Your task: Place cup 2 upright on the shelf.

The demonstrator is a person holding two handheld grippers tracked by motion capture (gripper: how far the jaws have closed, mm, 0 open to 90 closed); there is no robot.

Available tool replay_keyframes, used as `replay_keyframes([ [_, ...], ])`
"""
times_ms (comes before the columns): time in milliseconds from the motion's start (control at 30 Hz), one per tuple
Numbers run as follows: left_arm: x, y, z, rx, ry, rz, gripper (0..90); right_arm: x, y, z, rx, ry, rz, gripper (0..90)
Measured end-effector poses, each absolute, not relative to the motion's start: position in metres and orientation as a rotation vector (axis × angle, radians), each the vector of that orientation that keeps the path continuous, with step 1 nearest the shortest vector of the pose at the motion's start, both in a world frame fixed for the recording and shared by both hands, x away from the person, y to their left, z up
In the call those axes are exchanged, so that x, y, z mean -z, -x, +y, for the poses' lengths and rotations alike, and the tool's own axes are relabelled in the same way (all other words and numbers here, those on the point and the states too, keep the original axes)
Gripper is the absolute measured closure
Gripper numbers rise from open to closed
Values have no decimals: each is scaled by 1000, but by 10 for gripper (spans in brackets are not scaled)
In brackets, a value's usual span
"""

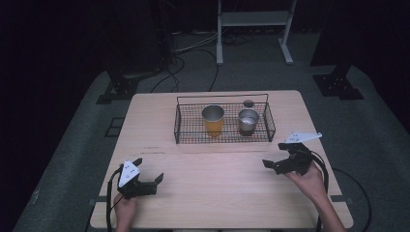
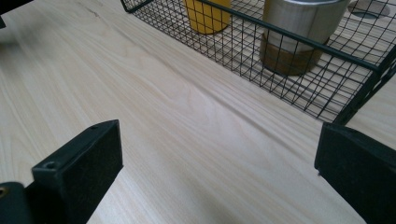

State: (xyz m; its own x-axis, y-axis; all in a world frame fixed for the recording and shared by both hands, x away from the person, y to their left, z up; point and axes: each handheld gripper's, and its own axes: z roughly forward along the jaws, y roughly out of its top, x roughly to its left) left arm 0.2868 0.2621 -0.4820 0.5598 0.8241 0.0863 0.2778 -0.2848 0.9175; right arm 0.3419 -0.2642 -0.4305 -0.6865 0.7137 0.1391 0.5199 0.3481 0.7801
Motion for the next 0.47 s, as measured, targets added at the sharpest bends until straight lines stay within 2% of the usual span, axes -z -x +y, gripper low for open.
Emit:
replay_keyframes([
  [367,482,-287,262,-712,-1831,904,0,446,-326,-273,-1231,-1133,2356,3],
  [467,482,-287,262,-709,-1831,906,0,450,-322,-274,-1234,-1130,2361,35],
])
